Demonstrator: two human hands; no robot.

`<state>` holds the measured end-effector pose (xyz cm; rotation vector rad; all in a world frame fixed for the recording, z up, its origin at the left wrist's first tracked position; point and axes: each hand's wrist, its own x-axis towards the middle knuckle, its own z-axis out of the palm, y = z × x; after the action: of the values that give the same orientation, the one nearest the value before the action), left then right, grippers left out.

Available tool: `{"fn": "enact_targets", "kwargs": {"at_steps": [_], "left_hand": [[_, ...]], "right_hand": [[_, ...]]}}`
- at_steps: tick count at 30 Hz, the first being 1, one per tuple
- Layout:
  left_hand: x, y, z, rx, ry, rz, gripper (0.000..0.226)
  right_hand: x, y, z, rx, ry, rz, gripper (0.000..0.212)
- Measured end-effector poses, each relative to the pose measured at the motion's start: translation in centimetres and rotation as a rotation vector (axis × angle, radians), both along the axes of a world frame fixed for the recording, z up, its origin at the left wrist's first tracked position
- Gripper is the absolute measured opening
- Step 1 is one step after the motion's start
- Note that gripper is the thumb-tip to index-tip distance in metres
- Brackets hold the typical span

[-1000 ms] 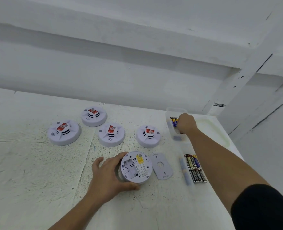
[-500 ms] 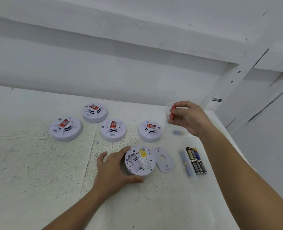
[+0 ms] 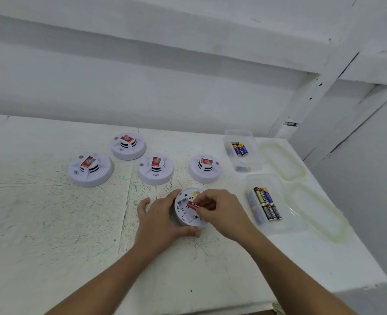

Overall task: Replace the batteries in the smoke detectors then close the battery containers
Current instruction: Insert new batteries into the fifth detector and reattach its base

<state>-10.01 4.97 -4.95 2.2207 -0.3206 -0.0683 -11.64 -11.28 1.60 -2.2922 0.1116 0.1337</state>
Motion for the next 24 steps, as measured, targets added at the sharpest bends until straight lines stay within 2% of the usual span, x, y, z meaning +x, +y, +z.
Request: {"fn": "enact_targets", "kwargs": {"at_steps": [4,9,14,18,24], "left_hand": [[0.2,0.2,-0.1,-0.033,0.016,-0.026,0.108],[0.1,0.8,0.3,-0.15,0.03,-0.079,0.083],[0.4,1.6,0.0,-0.154,0.058,-0.114,0.086],[0.9,2.1,-0.1,-0.12,0.105,-0.137,0.076],[0.5,2.3,1.4,-0.113,0.108,-0.18,0.068]], "right_hand": [[-0.7,0.9,-0.3,-0.034,-0.082,0.005,0.017],[-1.3,1.7,-0.3,-0.19,-0.163,0.088,0.02],[-1.4,1.6,-1.1,-0.328,-0.234,0.249,0.021],[-1.5,0.6,-1.1,-0.312,-0.185,0.287,0.029],[-1.1,-0.7,-0.8,-0.234,-0.122,0.293,0.017]]}}
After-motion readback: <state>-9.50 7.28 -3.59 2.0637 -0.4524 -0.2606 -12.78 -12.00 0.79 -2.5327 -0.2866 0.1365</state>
